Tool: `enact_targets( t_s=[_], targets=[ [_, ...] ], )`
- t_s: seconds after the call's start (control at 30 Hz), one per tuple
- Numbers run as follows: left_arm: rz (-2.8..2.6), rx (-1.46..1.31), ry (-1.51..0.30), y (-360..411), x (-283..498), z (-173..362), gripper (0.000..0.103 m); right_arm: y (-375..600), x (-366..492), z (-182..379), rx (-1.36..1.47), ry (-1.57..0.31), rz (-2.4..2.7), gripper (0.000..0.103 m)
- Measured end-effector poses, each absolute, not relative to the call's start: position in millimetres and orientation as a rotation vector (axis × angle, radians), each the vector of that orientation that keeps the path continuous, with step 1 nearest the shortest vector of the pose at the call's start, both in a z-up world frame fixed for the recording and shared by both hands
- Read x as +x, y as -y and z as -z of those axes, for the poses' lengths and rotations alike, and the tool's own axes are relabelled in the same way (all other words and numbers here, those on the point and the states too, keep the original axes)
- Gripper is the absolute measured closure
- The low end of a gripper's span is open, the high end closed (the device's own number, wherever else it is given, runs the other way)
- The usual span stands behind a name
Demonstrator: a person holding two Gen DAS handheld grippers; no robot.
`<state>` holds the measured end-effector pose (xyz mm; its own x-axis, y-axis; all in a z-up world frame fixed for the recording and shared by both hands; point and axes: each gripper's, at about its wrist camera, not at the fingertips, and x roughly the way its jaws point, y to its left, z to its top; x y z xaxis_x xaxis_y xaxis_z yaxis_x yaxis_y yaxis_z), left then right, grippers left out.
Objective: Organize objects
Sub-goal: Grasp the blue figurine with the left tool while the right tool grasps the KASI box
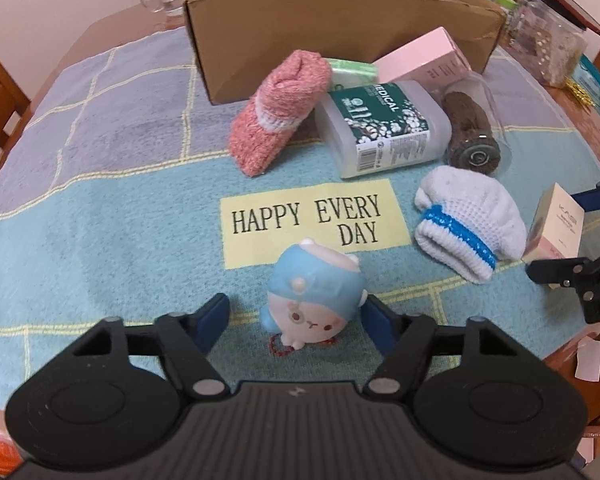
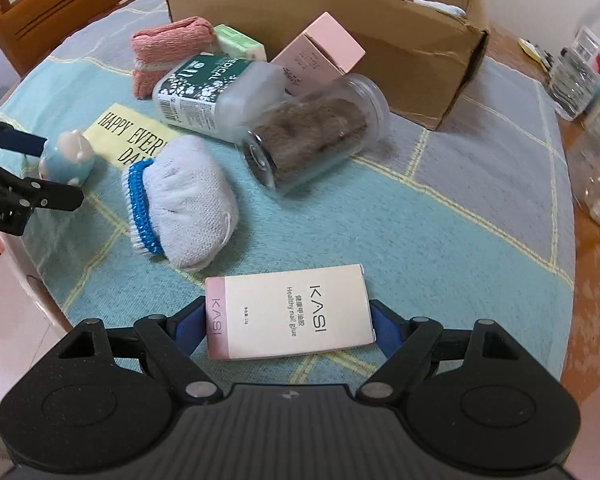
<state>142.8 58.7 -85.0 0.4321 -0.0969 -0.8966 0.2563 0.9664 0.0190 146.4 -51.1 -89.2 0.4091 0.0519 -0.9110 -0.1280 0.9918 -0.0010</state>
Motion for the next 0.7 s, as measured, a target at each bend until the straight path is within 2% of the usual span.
enact_targets(
  t_s=[0.17,0.7],
  targets=[
    [0.246,0.171,-1.089,-56.0,142.4,85.7,0.048,51.6,147.0,92.4,-0.06,-1.148,-0.09,0.011],
    [0.26,0.179,-1.085,-50.5,147.0,86.7,0.05,52.3,147.0,90.3,-0.055,-1.13,-0.088,0.009]
  ],
)
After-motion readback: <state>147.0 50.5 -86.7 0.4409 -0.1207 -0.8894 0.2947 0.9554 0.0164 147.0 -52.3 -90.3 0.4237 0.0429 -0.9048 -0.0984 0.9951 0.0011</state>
